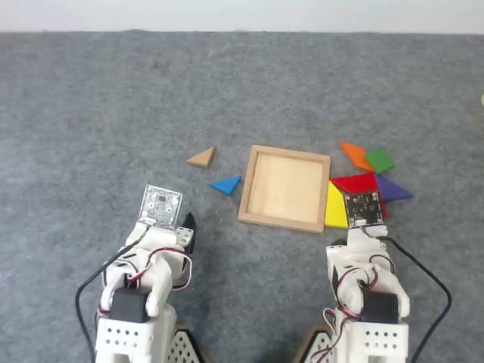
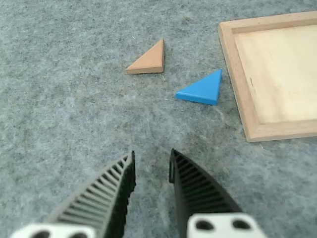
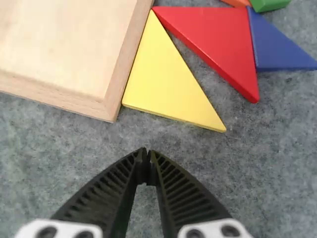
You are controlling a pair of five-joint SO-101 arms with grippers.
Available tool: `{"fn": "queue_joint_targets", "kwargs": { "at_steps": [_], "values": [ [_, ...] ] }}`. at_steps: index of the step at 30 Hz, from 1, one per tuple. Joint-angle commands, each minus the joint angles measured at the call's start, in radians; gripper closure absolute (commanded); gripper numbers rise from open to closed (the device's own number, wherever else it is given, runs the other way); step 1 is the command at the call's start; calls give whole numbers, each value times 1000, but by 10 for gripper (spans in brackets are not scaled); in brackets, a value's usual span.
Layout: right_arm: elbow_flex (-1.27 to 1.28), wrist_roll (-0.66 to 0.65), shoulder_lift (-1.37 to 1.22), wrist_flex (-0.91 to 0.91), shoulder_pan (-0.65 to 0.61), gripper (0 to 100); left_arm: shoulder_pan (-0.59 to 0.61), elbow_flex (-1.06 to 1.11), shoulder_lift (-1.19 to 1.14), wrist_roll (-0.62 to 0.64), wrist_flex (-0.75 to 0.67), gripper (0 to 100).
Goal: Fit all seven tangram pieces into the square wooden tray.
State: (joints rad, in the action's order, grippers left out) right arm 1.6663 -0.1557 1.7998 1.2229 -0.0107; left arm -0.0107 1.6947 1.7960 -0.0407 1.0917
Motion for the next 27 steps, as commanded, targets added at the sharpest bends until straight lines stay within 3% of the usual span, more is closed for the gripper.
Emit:
{"fn": "queue_joint_targets", "kwargs": {
  "at_steps": [1,6,9,11,15,17,19,22,27],
  "values": [
    [17,12,4,19,-8,992,-6,-12,14,8,3,892],
    [17,5,12,28,-42,992,-6,-12,14,8,3,892],
    [15,-35,10,24,13,992,-8,-12,14,8,3,892],
    [15,-155,13,19,85,992,-6,-12,14,8,3,892],
    [14,-557,13,-139,269,992,-8,-12,14,8,3,892],
    [12,-651,13,-245,364,992,-6,-12,14,8,3,892],
    [-6,-617,13,-317,447,992,-6,-12,14,8,3,892],
    [-98,-540,2,-282,487,992,-8,-12,14,8,3,892],
    [-342,-534,-4,-51,334,992,-6,-12,14,8,3,892]
  ]
}}
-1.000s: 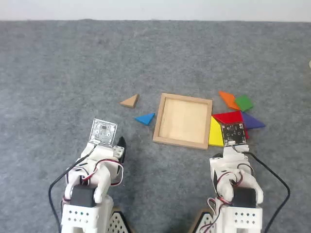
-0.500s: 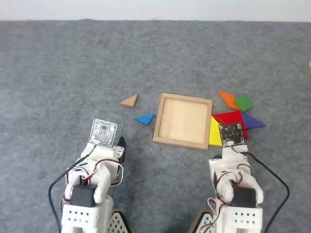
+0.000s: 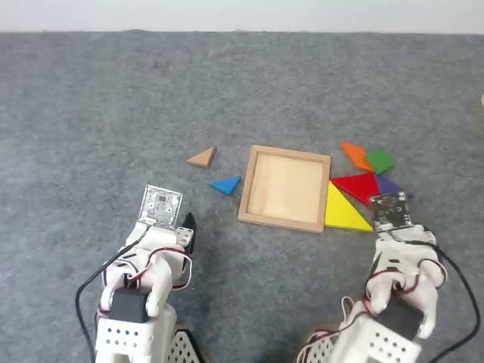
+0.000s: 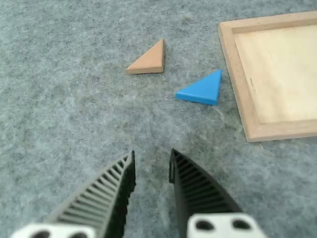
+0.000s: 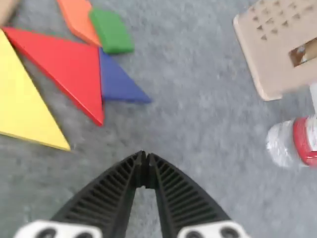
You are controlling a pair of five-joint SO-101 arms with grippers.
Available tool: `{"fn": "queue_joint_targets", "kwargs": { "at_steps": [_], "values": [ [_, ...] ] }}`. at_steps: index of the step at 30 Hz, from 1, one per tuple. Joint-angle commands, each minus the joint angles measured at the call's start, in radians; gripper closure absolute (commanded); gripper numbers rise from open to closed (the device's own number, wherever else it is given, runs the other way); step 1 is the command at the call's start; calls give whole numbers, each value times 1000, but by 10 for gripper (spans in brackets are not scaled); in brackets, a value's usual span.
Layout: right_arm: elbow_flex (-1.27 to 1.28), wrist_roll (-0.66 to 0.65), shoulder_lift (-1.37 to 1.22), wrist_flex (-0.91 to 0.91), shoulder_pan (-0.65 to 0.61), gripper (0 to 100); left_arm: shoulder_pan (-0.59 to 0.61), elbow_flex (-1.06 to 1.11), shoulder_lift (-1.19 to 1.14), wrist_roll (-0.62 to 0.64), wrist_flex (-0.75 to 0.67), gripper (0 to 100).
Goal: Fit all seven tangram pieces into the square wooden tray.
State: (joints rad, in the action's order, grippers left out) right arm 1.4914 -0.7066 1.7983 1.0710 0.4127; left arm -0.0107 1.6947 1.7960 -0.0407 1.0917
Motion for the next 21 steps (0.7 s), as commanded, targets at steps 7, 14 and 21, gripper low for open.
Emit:
{"fn": "queue_joint_targets", "kwargs": {
  "at_steps": [7,14,21],
  "values": [
    [-410,18,-423,79,-203,992,-6,-12,14,8,3,892],
    [-839,-51,-1176,61,-211,827,-6,-12,14,8,3,892],
    [-1088,-269,-1666,119,-211,695,-6,-12,14,8,3,892]
  ]
}}
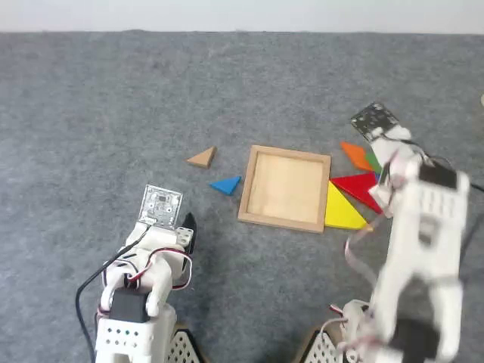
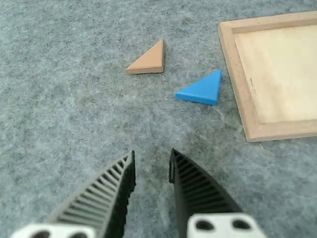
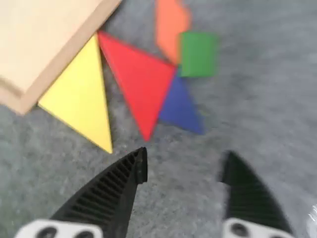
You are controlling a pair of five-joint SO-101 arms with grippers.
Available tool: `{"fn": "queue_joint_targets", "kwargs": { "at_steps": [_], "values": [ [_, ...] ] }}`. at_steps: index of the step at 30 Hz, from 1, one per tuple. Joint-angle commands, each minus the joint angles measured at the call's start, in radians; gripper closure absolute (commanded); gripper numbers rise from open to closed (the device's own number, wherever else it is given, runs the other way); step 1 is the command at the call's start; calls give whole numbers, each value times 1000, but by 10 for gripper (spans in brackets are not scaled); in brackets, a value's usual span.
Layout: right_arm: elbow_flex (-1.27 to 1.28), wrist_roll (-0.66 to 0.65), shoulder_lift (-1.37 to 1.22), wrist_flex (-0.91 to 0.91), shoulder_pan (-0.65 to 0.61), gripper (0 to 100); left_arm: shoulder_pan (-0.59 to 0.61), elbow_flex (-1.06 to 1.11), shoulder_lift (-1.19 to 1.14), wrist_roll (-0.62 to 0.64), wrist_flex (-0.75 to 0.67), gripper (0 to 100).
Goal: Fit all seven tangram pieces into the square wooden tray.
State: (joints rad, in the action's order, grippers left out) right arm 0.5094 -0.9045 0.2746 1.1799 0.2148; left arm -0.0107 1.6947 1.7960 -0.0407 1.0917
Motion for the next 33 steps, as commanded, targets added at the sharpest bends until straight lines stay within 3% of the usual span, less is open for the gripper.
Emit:
{"fn": "queue_joint_targets", "kwargs": {
  "at_steps": [1,13,33],
  "values": [
    [-115,-87,-174,7,-21,701,-6,-12,14,8,3,892],
    [-127,-166,-363,-127,-165,710,-6,-12,14,8,3,892],
    [-293,-186,-625,-196,-166,716,-6,-12,14,8,3,892]
  ]
}}
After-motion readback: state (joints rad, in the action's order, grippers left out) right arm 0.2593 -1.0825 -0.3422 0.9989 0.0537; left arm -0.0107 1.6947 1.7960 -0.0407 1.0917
